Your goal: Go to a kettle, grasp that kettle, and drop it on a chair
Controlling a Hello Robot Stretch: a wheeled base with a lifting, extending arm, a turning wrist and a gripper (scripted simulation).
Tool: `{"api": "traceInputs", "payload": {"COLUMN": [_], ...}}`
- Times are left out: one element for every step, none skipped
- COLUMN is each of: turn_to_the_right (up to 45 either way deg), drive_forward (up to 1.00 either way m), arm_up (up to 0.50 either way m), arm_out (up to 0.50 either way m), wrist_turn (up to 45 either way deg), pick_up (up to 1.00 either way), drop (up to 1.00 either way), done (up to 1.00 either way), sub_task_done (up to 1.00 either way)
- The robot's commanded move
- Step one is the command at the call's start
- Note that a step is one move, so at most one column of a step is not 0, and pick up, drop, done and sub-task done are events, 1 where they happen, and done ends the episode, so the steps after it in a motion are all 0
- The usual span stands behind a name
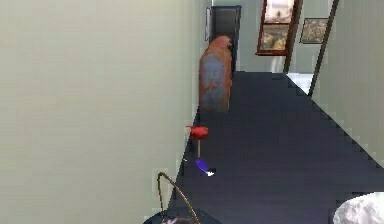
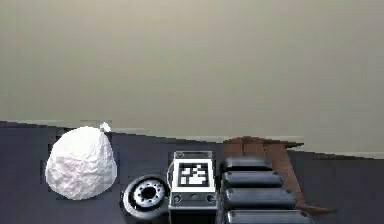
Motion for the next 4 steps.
{"api": "traceInputs", "payload": {"turn_to_the_right": [45.0,45.0,6.0,0.0], "drive_forward": [0.00,0.00,0.00,0.05], "arm_up": [0.00,0.00,0.00,0.00], "arm_out": [0.00,0.00,0.00,0.00], "wrist_turn": [0.0,0.0,0.0,0.0], "pick_up": [0.00,0.00,0.00,0.00], "drop": [0.00,0.00,0.00,0.00], "done": [0.00,0.00,0.00,0.00], "sub_task_done": [0.00,0.00,0.00,0.00]}}
